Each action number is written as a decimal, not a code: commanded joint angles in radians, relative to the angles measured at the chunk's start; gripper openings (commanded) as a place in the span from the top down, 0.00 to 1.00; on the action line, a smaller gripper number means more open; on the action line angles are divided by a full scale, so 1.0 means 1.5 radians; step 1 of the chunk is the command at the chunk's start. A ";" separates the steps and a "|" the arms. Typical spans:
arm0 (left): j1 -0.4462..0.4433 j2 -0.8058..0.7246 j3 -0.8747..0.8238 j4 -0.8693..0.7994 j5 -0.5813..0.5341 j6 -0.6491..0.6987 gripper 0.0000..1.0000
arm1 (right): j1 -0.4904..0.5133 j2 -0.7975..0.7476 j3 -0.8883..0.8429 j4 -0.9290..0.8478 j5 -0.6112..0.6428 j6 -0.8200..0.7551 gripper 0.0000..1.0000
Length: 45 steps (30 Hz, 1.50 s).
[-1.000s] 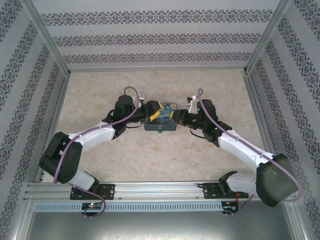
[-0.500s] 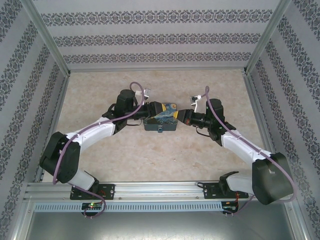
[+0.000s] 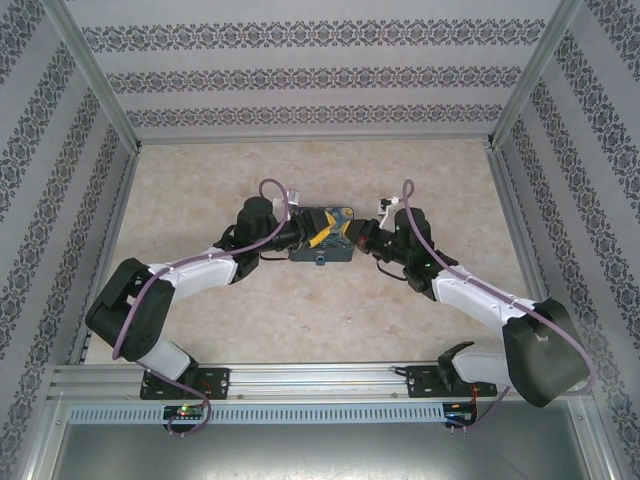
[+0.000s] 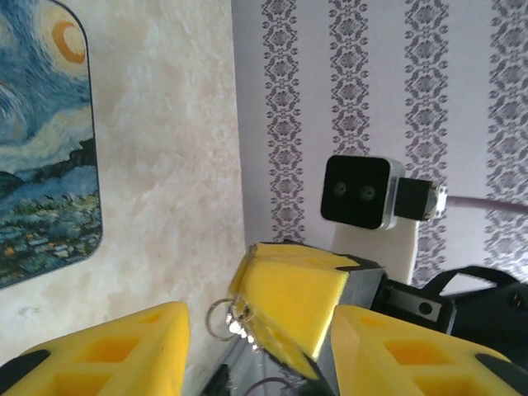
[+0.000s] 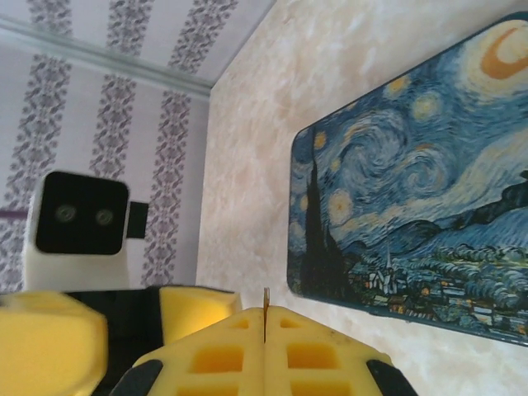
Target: Unlock the padlock with the key
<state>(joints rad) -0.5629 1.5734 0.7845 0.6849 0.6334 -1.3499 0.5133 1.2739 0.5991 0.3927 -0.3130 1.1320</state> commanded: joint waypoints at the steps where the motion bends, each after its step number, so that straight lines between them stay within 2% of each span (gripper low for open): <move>1: -0.017 0.009 -0.012 0.114 -0.034 -0.065 0.53 | 0.023 0.012 0.003 0.004 0.121 0.079 1.00; 7: -0.030 0.008 -0.035 0.134 -0.061 -0.074 0.55 | 0.036 0.022 0.015 -0.001 0.171 0.108 1.00; 17: -0.047 0.029 -0.049 0.150 -0.073 -0.079 0.55 | 0.040 0.045 0.031 0.018 0.167 0.120 1.00; 35: -0.066 0.085 -0.040 0.210 -0.103 -0.103 0.64 | 0.053 0.040 0.023 0.044 0.167 0.141 1.00; 40: -0.068 0.086 -0.070 0.251 -0.139 -0.112 0.63 | 0.051 0.031 0.014 0.048 0.181 0.160 1.00; 45: -0.068 0.078 -0.100 0.266 -0.170 -0.103 0.58 | 0.047 0.029 0.019 0.042 0.186 0.165 1.00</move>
<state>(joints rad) -0.6491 1.6936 0.6586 1.0267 0.4232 -1.5063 0.5743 1.3411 0.6273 0.4168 -0.0650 1.3632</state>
